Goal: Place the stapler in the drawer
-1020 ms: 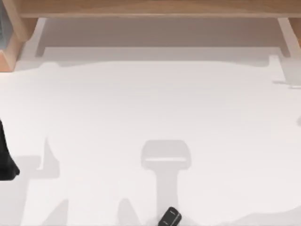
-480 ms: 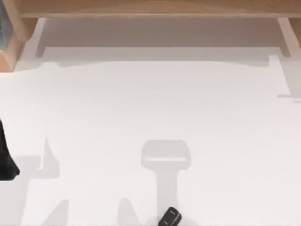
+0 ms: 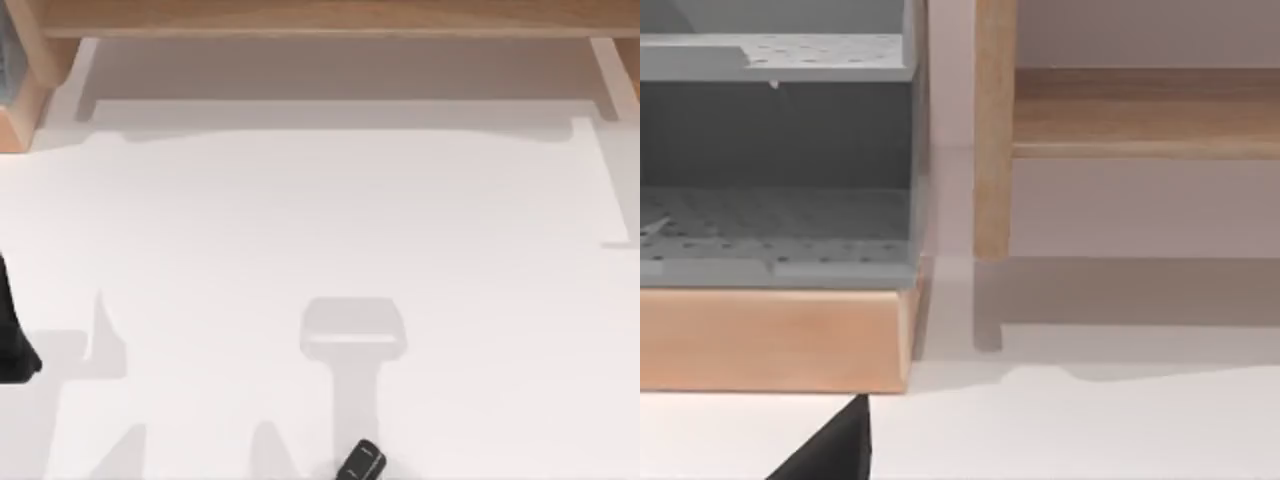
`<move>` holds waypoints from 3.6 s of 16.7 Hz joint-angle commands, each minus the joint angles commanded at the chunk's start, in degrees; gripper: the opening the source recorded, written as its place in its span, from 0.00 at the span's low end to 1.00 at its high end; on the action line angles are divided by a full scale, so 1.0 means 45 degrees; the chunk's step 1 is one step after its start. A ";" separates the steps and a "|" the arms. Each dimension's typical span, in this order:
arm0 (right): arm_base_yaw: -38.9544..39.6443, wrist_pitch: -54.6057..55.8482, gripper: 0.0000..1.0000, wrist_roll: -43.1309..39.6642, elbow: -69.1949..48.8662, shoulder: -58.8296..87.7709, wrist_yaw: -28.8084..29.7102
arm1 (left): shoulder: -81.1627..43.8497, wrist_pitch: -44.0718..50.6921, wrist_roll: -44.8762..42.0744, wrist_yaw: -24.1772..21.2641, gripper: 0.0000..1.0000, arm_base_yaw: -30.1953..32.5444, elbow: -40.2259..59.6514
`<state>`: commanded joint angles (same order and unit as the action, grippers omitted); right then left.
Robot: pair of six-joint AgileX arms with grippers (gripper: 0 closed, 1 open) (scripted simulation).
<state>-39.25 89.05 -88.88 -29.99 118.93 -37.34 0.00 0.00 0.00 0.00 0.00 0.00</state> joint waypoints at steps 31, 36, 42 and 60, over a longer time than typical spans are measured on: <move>-0.0560 0.0597 1.00 -0.0004 0.0836 -0.0300 -0.0563 | 0.0000 0.0000 0.0000 0.0000 1.00 0.0000 0.0000; -0.0890 0.0899 1.00 0.0001 0.1277 -0.0418 -0.0913 | 0.0000 0.0000 0.0000 0.0000 1.00 0.0000 0.0000; 0.0208 0.0372 1.00 0.0872 0.1730 -0.1113 -0.0986 | 0.0000 0.0000 0.0000 0.0000 1.00 0.0000 0.0000; 1.5264 -1.1431 1.00 1.7867 -0.1802 -0.3107 0.4098 | 0.0000 0.0000 0.0000 0.0000 1.00 0.0000 0.0000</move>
<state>29.43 37.61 -8.48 -38.10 104.95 -18.90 0.00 0.00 0.00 0.00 0.00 0.00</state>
